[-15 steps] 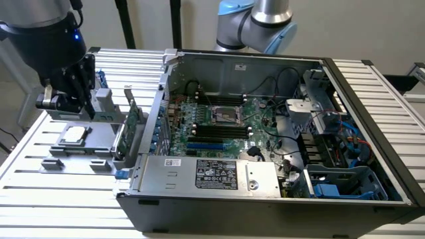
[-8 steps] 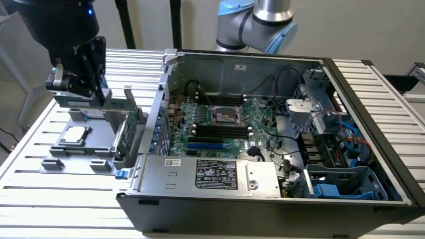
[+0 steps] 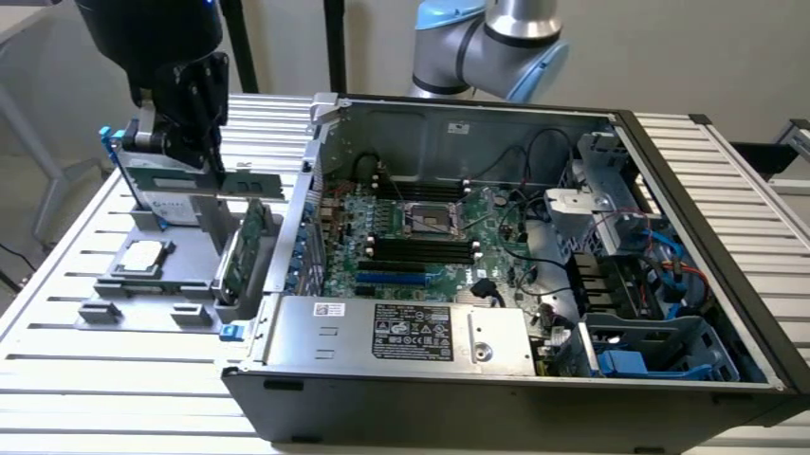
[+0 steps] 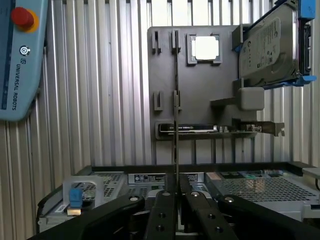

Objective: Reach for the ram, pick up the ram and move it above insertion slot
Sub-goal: 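Pick up the ram and move it above insertion slot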

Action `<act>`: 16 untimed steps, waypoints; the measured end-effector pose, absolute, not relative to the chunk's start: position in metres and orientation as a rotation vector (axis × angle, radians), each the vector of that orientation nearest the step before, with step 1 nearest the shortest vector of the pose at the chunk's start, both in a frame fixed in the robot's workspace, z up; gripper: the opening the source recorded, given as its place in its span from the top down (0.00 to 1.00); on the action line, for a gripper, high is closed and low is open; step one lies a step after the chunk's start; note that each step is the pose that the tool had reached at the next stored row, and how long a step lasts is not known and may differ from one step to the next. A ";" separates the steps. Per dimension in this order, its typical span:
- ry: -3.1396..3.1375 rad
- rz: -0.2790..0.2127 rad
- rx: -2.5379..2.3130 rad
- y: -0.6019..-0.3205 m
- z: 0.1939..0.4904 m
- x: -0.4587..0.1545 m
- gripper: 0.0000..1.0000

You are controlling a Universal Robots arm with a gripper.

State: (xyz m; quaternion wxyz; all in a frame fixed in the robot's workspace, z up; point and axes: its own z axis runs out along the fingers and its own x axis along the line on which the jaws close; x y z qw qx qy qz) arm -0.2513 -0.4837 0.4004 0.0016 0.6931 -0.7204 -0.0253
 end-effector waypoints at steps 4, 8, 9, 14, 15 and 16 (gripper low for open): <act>-2.262 -0.082 2.176 -0.481 0.400 -0.238 0.86; -2.263 -0.085 2.177 -0.477 0.400 -0.224 0.86; -2.263 -0.086 2.178 -0.477 0.400 -0.221 0.86; -2.265 -0.090 2.179 -0.473 0.400 -0.204 0.86; -2.265 -0.090 2.180 -0.472 0.400 -0.201 0.86; -2.266 -0.091 2.180 -0.471 0.400 -0.197 0.86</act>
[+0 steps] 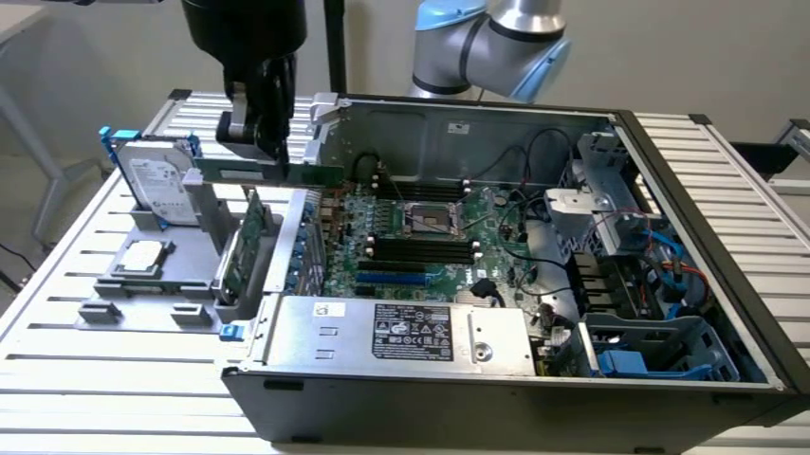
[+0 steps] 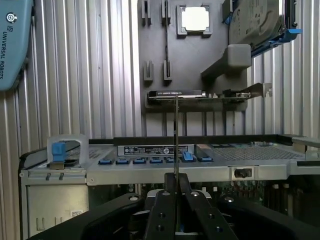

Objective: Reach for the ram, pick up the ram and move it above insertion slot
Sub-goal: 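Pick up the ram and move it above insertion slot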

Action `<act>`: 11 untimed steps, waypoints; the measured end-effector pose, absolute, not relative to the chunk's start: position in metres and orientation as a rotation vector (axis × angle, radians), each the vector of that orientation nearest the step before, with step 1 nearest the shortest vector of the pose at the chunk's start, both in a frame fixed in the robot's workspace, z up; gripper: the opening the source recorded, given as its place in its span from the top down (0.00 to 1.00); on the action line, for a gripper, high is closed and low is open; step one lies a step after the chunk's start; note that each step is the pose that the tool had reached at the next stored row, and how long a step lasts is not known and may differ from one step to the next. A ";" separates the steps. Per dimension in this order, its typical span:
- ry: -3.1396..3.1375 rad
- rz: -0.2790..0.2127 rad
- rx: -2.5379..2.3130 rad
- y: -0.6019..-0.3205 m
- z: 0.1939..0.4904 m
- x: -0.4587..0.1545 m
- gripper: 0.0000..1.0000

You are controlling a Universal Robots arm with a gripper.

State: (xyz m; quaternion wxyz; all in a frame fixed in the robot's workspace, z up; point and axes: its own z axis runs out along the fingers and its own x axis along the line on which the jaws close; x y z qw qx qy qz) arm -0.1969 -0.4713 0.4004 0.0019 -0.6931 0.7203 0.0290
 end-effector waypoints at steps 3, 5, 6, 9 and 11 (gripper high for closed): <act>2.259 0.093 -2.174 -0.469 0.400 -0.187 0.86; 2.258 0.095 -2.173 -0.468 0.400 -0.180 0.86; 2.258 0.096 -2.173 -0.467 0.400 -0.176 0.86; 2.256 0.098 -2.171 -0.465 0.400 -0.165 0.86; 2.256 0.100 -2.171 -0.464 0.400 -0.158 0.86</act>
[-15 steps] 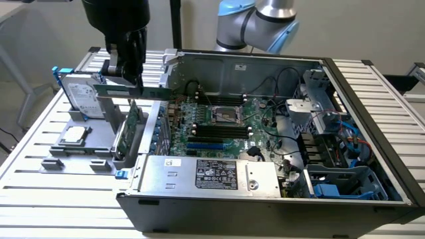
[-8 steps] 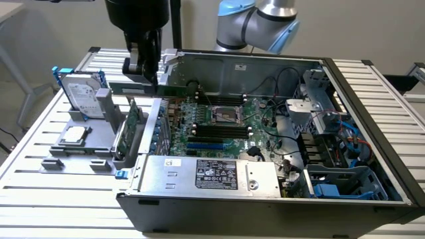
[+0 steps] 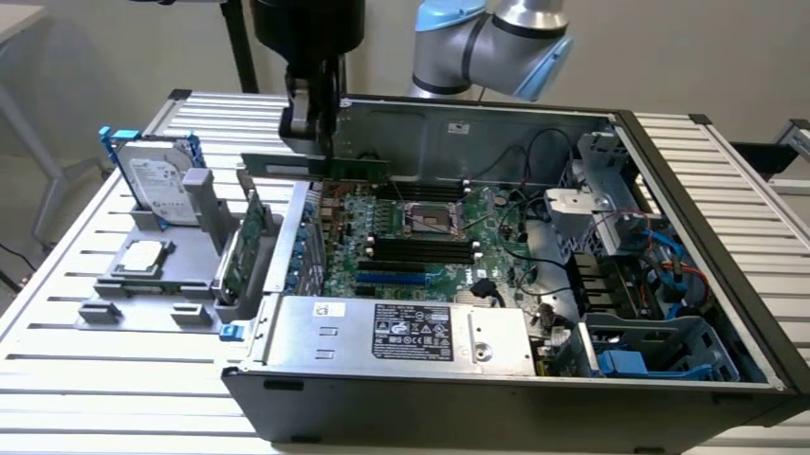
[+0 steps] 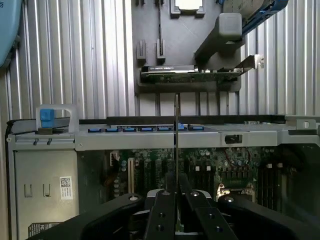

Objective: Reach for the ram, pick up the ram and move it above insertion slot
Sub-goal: 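Pick up the ram and move it above insertion slot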

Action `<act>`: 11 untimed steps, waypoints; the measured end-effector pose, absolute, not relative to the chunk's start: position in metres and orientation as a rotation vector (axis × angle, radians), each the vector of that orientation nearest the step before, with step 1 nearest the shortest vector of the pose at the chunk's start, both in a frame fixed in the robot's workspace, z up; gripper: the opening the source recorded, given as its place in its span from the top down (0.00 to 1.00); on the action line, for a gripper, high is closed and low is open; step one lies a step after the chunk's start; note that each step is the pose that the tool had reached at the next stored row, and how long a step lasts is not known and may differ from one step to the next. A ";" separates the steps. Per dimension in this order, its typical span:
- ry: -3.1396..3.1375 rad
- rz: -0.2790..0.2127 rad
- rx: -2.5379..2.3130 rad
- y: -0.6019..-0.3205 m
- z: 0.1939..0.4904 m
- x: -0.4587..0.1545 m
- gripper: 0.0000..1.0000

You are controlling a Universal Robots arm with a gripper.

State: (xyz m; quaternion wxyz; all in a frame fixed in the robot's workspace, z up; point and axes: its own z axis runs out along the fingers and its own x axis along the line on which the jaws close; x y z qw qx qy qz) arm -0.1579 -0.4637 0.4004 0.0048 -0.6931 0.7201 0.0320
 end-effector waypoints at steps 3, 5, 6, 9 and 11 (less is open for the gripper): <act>2.254 0.103 -2.170 -0.462 0.400 -0.145 0.86; 2.254 0.104 -2.169 -0.461 0.400 -0.136 0.86; 2.253 0.105 -2.169 -0.461 0.400 -0.132 0.86; 2.252 0.107 -2.168 -0.460 0.400 -0.118 0.86; 2.252 0.108 -2.168 -0.459 0.400 -0.109 0.86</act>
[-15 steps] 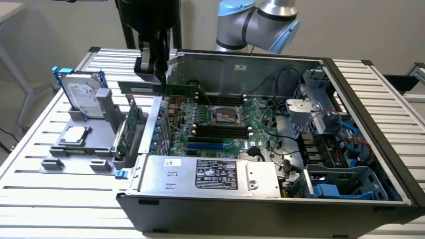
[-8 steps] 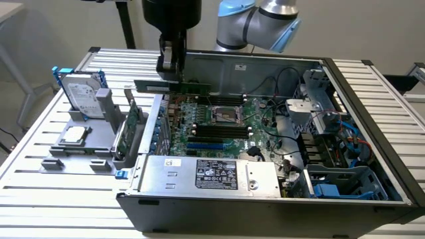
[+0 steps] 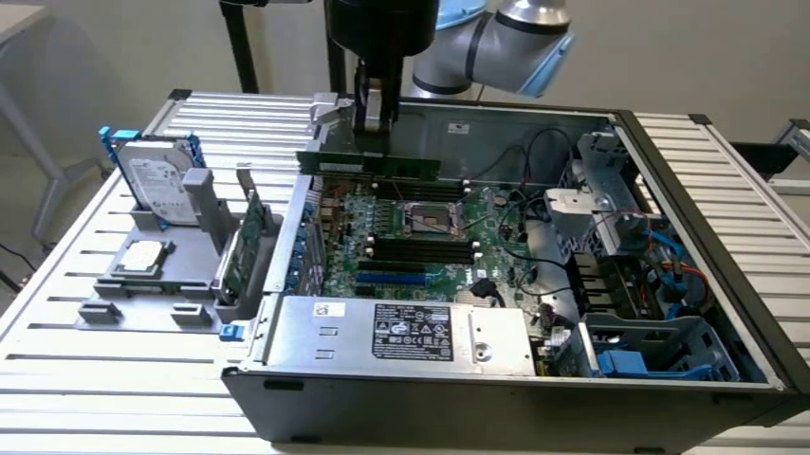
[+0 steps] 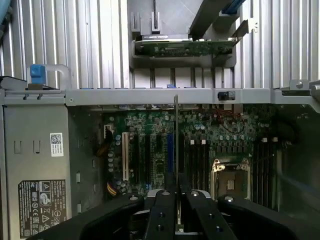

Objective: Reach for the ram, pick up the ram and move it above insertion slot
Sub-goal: 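Pick up the ram and move it above insertion slot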

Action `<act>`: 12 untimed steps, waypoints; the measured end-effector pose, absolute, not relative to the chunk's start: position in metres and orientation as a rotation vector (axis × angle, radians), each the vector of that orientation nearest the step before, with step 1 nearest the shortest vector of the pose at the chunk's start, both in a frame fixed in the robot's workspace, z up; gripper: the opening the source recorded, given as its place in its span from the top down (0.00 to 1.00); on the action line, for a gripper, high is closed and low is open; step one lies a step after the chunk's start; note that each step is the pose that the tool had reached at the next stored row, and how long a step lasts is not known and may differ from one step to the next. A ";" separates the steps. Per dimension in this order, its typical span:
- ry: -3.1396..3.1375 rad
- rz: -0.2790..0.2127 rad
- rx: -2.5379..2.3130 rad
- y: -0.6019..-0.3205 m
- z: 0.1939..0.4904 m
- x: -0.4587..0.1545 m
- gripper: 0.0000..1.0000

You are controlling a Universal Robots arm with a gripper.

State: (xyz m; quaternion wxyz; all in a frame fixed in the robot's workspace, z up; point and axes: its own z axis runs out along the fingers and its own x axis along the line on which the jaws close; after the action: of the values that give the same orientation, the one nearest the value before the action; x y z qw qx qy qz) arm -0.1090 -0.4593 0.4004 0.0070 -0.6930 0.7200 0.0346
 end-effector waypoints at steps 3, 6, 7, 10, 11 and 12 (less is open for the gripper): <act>2.251 0.109 -2.167 -0.458 0.400 -0.095 0.86; 2.251 0.110 -2.167 -0.457 0.400 -0.082 0.86; 2.251 0.110 -2.167 -0.457 0.400 -0.077 0.86; 2.251 0.110 -2.167 -0.454 0.400 -0.063 0.86; 2.251 0.110 -2.167 -0.453 0.400 -0.059 0.86; 2.251 0.110 -2.167 -0.452 0.400 -0.055 0.86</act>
State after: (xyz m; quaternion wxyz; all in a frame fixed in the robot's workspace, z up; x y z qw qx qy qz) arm -0.0549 -0.4519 0.3997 0.0075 -0.6930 0.7200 0.0351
